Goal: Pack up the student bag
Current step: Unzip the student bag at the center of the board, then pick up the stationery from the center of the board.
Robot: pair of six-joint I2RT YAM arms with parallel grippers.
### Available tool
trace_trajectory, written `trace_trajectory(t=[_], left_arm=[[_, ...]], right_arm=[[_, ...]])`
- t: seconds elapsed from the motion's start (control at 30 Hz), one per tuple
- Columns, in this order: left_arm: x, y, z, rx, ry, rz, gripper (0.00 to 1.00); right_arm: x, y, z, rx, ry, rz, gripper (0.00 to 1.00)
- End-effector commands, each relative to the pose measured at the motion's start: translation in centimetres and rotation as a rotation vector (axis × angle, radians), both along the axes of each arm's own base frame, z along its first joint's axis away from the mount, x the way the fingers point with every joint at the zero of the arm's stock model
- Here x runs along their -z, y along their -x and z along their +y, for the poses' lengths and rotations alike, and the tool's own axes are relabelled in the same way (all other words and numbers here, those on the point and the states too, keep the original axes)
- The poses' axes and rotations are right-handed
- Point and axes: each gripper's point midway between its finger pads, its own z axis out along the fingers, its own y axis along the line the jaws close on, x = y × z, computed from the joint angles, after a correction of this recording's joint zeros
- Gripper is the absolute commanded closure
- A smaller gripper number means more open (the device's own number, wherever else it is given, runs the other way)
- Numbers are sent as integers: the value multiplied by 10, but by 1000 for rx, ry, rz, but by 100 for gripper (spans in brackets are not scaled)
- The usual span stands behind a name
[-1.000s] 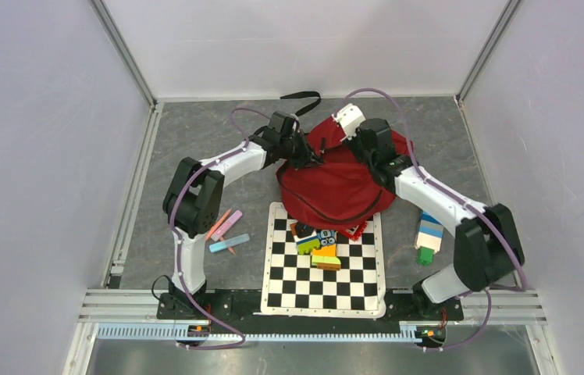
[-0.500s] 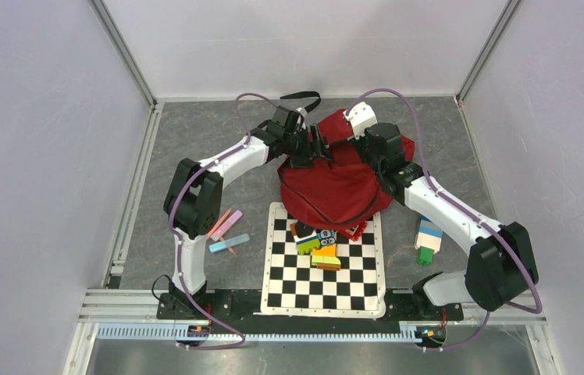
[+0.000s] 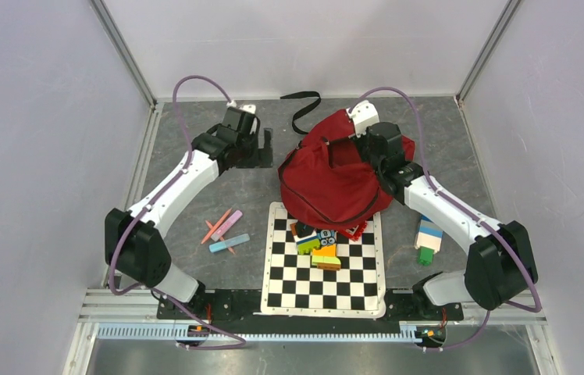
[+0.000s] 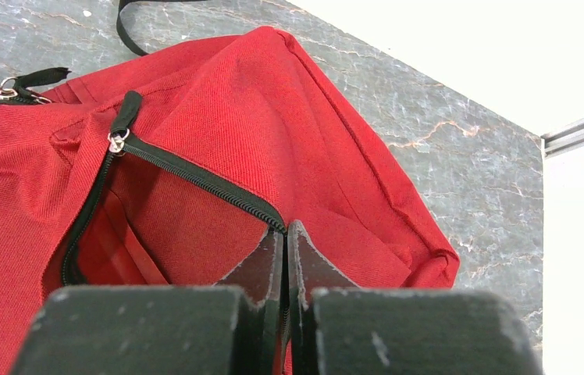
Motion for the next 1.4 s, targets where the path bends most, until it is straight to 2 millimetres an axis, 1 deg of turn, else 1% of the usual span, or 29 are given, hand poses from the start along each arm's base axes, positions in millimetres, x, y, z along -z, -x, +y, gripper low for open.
trace_trajectory(t=[0.0, 0.03, 0.13, 0.17, 0.27, 0.3, 0.37, 0.43, 0.53, 0.63, 0.87, 1.03, 1.17, 1.2, 1.3, 1.37], left_arm=[[48, 41, 93, -187, -268, 206, 2], [55, 45, 107, -232, -266, 236, 3], [71, 54, 131, -312, -234, 308, 8], [76, 55, 136, -326, -233, 322, 12], [93, 58, 148, -345, -250, 375, 33], [98, 60, 150, -345, -251, 401, 35], [109, 66, 149, -334, -250, 439, 36], [117, 72, 145, -316, -234, 470, 35], [132, 82, 146, -306, -250, 524, 35], [142, 86, 145, -294, -255, 558, 36], [157, 92, 143, -277, -253, 604, 37], [161, 95, 141, -269, -245, 623, 39], [166, 97, 141, -260, -249, 636, 37], [168, 97, 141, -257, -251, 643, 38], [172, 96, 140, -246, -254, 660, 46], [173, 95, 139, -246, -255, 661, 49]], right_arm=[[-35, -10, -1, 34, -73, -111, 100], [-33, -10, -1, 33, -72, -108, 100], [-32, -9, 0, 31, -79, -106, 100], [-31, -9, 0, 31, -80, -105, 100], [-30, -8, -1, 30, -81, -104, 100], [-30, -8, 0, 28, -84, -105, 100], [-30, -8, -2, 31, -85, -104, 100], [-29, -8, -3, 36, -87, -102, 100], [-27, -8, -5, 40, -93, -100, 100], [-27, -9, -7, 45, -97, -101, 100], [-24, -9, -11, 51, -122, -92, 100], [-24, -9, -15, 60, -128, -93, 100], [-22, -9, -15, 60, -138, -87, 100], [-22, -9, -15, 61, -137, -86, 100], [-22, -9, -16, 61, -139, -87, 100], [-22, -9, -16, 63, -140, -86, 100]])
